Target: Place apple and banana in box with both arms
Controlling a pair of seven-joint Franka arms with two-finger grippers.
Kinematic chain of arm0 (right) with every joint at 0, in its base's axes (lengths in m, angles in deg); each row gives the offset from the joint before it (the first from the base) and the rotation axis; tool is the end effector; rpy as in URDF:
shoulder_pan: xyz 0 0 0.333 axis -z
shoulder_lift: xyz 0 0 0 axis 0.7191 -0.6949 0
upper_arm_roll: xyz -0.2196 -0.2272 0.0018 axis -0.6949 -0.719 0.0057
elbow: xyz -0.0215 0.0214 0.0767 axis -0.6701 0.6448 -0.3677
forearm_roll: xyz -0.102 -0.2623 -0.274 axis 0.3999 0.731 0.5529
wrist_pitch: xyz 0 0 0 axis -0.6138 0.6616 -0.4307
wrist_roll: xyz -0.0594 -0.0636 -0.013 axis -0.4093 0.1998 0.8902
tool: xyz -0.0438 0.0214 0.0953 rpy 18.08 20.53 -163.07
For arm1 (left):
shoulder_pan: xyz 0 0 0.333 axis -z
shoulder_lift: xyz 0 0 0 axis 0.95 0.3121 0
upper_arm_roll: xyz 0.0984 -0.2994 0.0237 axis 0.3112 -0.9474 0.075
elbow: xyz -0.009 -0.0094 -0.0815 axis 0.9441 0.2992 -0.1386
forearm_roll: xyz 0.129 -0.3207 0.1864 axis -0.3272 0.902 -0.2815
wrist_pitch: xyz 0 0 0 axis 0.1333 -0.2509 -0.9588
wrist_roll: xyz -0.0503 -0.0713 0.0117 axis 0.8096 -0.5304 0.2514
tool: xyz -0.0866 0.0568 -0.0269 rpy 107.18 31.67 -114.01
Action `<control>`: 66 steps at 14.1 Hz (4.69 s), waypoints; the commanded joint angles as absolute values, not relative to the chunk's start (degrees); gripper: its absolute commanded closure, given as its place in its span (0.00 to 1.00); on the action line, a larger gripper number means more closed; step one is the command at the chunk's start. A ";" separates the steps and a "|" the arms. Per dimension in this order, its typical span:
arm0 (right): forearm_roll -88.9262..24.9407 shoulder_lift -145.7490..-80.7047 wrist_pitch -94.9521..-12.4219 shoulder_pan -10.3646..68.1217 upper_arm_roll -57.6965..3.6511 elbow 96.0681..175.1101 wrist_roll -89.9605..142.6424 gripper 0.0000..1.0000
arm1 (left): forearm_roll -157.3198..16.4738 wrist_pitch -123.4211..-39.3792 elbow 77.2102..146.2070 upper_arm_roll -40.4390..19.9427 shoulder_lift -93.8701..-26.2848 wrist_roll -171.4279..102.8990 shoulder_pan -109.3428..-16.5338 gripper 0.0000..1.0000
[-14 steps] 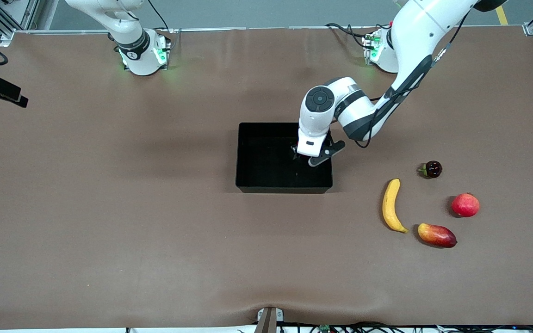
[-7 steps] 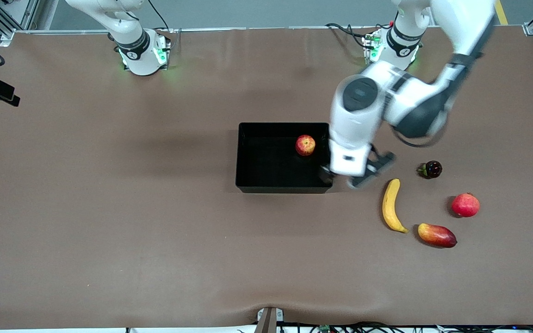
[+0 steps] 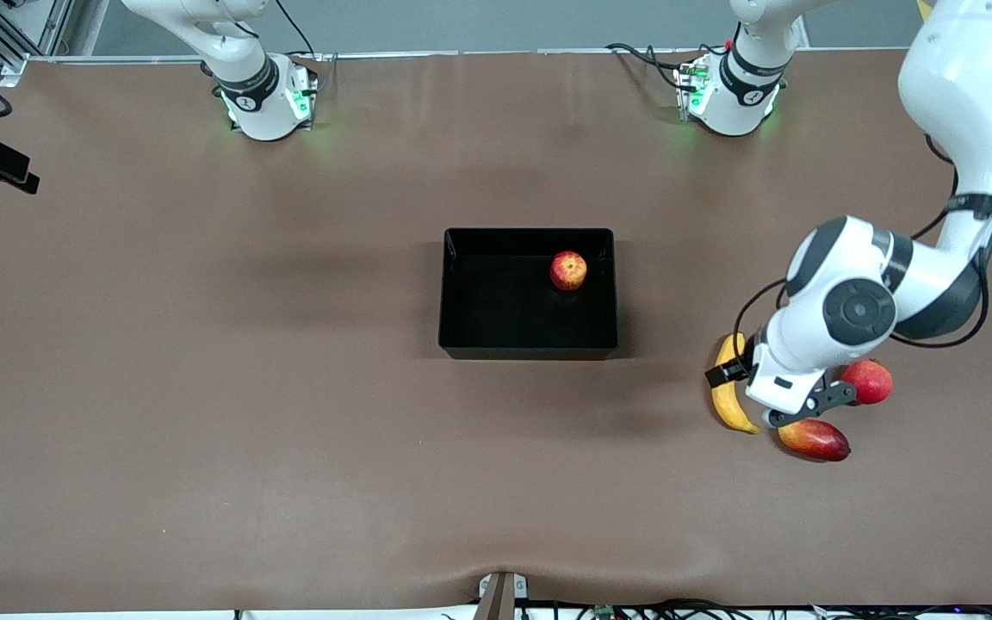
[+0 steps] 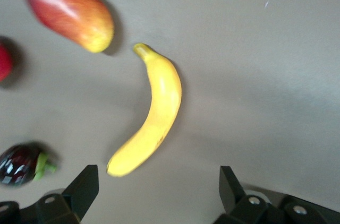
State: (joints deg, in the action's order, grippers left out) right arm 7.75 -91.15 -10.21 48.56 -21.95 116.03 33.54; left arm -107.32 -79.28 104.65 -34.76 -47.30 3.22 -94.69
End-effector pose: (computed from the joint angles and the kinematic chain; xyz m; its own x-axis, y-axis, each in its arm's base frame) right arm 0.5257 -0.0334 0.6713 0.9831 -0.1040 -0.1506 -0.0968 -0.9938 0.0544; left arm 0.6608 -0.1349 0.3044 0.9576 0.2801 -0.0677 0.2776 -0.9597 -0.0438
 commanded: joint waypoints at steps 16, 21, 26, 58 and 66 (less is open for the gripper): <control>3.45 -89.24 -9.87 50.63 -21.84 117.69 33.31 0.00 | -113.52 -80.18 108.06 -39.45 -47.45 3.56 -95.19 1.00; 3.36 -89.32 -9.70 51.16 -21.84 117.78 33.31 0.00 | -109.21 -76.65 105.25 -48.00 -48.35 18.05 -88.37 1.00; 3.36 -89.32 -9.61 51.25 -21.84 117.78 33.22 0.00 | -109.30 -77.35 100.34 -41.87 -45.01 33.27 -69.83 1.00; 3.36 -89.41 -8.82 51.69 -21.84 117.87 32.95 0.00 | -95.50 -66.48 96.72 -22.86 -71.36 5.57 -78.38 0.00; 3.36 -89.50 -8.82 52.04 -21.84 117.87 32.95 0.00 | -89.44 -52.75 97.77 -22.42 -82.96 -22.93 -92.29 0.00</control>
State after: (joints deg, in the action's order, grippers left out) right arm 4.14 -90.90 -8.95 50.58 -22.75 116.73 33.54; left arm -91.84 -54.18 94.77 -22.44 -78.27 -18.54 -90.50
